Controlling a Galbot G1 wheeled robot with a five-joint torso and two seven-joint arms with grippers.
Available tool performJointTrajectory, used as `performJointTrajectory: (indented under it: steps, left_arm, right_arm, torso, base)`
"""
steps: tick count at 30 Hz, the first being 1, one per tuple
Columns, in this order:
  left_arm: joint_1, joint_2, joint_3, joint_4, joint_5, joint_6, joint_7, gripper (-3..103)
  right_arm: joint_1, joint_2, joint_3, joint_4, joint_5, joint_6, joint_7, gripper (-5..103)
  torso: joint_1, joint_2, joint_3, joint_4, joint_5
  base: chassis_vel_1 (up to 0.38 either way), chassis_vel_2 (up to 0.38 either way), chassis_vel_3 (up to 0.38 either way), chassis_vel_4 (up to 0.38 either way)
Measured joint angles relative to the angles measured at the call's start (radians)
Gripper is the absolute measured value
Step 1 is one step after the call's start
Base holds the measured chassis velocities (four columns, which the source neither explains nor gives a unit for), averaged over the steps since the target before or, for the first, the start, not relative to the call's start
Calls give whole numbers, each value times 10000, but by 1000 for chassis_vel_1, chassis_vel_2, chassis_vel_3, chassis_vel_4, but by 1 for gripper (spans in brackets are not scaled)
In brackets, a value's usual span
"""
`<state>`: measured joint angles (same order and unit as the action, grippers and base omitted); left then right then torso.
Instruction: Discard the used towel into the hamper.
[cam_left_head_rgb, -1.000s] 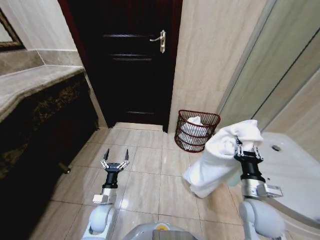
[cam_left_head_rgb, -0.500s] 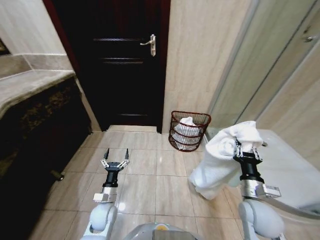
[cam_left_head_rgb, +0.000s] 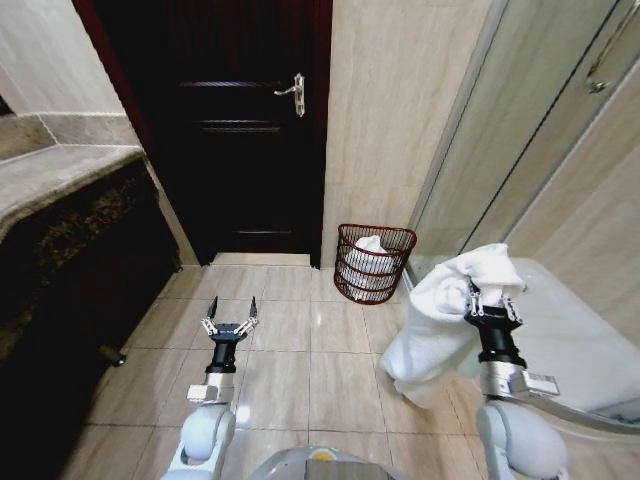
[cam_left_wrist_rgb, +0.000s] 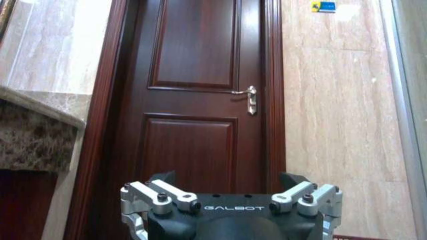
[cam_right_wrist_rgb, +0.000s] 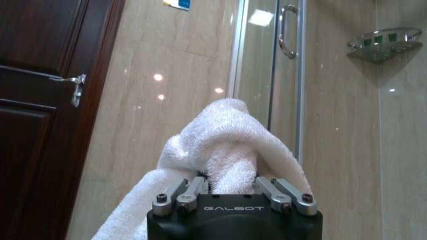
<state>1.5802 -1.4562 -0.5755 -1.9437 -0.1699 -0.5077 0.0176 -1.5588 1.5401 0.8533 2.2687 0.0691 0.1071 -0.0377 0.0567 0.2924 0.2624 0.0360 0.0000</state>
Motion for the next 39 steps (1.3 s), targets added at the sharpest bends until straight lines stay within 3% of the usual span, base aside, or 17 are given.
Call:
performJointTrajectory:
  steps: [39]
  left_arm:
    - [14, 7, -21, 116, 14, -235, 34, 100]
  right_arm:
    - [75, 80, -13, -480, -274, 194, -384, 27]
  torso:
    - [542, 1568, 1026, -1, -2]
  base:
    - [-42, 41, 39, -36]
